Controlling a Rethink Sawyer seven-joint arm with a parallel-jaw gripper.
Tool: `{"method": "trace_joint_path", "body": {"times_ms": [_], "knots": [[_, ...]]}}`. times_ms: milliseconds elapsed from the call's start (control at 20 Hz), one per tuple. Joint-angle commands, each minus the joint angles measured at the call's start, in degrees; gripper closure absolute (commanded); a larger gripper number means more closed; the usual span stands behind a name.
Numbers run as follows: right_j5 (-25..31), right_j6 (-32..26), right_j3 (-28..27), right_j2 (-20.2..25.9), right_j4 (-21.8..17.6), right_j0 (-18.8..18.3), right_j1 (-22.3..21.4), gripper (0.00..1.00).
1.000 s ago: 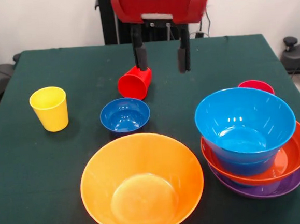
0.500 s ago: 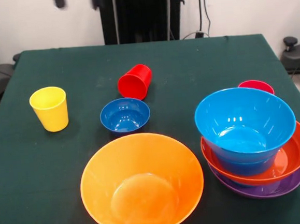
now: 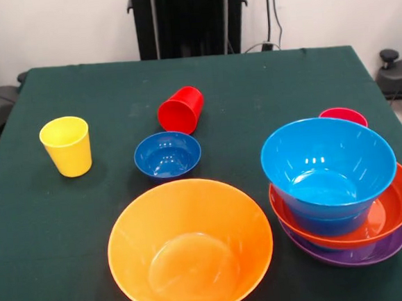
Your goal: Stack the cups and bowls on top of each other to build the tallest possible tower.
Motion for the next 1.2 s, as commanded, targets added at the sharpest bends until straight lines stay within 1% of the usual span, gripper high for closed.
{"method": "trace_joint_path", "body": {"times_ms": [50, 150, 250, 400, 650, 850, 1100, 1200], "knots": [[-9.33, -8.31, 11.04, 5.61, -5.02, 0.10, 2.92, 0.00], [-11.91, -7.32, 12.25, 6.23, -4.42, -0.59, 3.85, 0.00], [-13.90, -7.49, 13.83, 7.34, -3.56, -1.63, 4.50, 0.00], [-15.46, -7.87, 16.18, 8.86, -3.17, -3.15, 4.80, 0.00], [-18.36, -6.61, 19.30, 10.31, -4.53, -4.77, 4.70, 0.00], [-21.89, -5.00, 21.46, 11.30, -5.85, -5.86, 6.29, 0.00], [-25.62, -2.31, 23.72, 10.87, -8.43, -6.11, 8.67, 0.00], [-26.58, -1.67, 24.62, 10.77, -8.97, -6.29, 8.94, 0.00]]}}
